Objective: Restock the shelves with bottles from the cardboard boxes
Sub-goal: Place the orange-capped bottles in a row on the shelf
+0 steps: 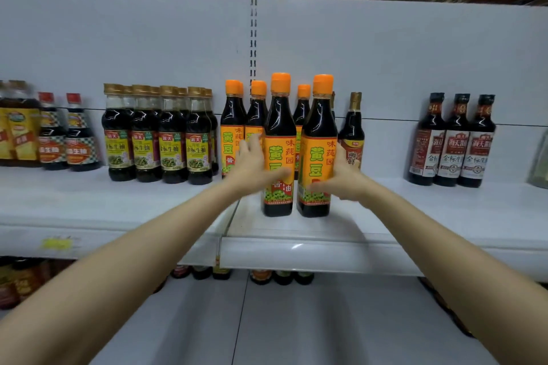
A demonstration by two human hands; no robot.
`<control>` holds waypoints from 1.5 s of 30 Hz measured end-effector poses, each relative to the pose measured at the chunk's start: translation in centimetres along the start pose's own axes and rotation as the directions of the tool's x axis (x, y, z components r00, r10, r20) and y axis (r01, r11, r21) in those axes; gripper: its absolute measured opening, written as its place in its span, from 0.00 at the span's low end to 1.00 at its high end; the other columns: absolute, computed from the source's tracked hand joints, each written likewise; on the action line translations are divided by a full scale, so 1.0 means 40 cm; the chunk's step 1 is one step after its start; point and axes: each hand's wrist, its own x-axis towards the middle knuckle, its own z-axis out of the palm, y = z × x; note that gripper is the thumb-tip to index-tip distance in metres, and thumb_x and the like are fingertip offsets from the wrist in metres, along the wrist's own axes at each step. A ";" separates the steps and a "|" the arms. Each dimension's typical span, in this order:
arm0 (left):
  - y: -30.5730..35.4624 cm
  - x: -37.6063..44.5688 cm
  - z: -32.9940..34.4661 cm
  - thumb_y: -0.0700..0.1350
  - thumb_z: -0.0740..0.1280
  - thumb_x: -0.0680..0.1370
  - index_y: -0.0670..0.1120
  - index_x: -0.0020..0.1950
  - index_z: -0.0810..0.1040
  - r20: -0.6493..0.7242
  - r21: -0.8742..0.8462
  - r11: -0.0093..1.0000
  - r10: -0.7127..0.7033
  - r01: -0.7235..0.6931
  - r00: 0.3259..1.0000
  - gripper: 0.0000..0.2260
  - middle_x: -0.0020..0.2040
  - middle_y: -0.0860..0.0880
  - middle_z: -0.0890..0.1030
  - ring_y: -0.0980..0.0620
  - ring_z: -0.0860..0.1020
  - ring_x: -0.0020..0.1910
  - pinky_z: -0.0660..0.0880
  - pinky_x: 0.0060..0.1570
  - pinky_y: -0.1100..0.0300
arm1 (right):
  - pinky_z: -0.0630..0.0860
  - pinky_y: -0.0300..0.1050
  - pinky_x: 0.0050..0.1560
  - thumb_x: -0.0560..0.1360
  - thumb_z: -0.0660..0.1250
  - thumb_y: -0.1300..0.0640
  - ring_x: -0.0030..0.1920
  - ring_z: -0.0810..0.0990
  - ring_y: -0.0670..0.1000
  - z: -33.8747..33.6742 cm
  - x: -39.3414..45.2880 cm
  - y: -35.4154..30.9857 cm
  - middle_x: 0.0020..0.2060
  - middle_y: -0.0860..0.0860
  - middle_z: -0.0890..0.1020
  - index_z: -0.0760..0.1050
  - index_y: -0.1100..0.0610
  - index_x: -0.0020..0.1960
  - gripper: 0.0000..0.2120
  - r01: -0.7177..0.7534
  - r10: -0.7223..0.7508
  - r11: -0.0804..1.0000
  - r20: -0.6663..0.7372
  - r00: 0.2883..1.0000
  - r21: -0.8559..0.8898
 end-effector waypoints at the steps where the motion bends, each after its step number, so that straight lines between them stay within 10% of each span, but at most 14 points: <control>1: -0.009 -0.021 0.023 0.54 0.72 0.73 0.46 0.77 0.44 -0.001 0.014 1.000 0.018 -0.018 1.000 0.45 0.72 0.43 0.58 0.45 0.64 0.69 0.65 0.68 0.48 | 0.75 0.53 0.59 0.71 0.74 0.57 0.60 0.76 0.55 0.017 -0.009 0.017 0.63 0.53 0.73 0.36 0.50 0.77 0.53 0.043 -0.043 0.999 -0.038 0.998 0.011; 10: -0.011 -0.034 0.065 0.42 0.71 0.75 0.50 0.75 0.30 -0.135 0.100 0.989 0.126 -0.113 0.983 0.49 0.51 0.42 0.79 0.47 0.79 0.43 0.77 0.47 0.53 | 0.73 0.56 0.60 0.72 0.73 0.59 0.63 0.75 0.56 0.067 -0.024 0.058 0.66 0.54 0.72 0.30 0.44 0.76 0.55 0.227 -0.246 0.969 -0.287 0.926 -0.097; 19: 0.010 -0.016 0.075 0.44 0.70 0.76 0.48 0.76 0.32 -0.144 0.167 0.986 0.041 -0.017 0.989 0.47 0.33 0.50 0.72 0.55 0.71 0.30 0.71 0.36 0.57 | 0.75 0.54 0.56 0.75 0.70 0.57 0.56 0.79 0.58 0.091 0.008 0.037 0.60 0.58 0.77 0.29 0.50 0.76 0.51 0.140 -0.174 0.979 -0.255 0.951 -0.146; 25: -0.010 0.022 0.074 0.43 0.69 0.77 0.46 0.76 0.32 -0.100 0.171 0.985 0.006 0.011 0.995 0.47 0.44 0.43 0.80 0.49 0.77 0.37 0.74 0.39 0.56 | 0.75 0.56 0.57 0.76 0.69 0.58 0.56 0.79 0.59 0.106 0.042 0.031 0.60 0.59 0.77 0.30 0.52 0.77 0.50 0.125 -0.159 0.982 -0.254 0.954 -0.144; 45: -0.080 0.183 0.105 0.46 0.68 0.78 0.43 0.74 0.29 -0.068 0.327 0.945 0.008 0.014 0.998 0.47 0.35 0.47 0.75 0.53 0.72 0.30 0.71 0.33 0.57 | 0.73 0.55 0.56 0.78 0.65 0.58 0.56 0.76 0.61 0.125 0.176 0.018 0.59 0.62 0.74 0.29 0.51 0.76 0.46 0.009 -0.047 0.988 -0.243 0.969 -0.154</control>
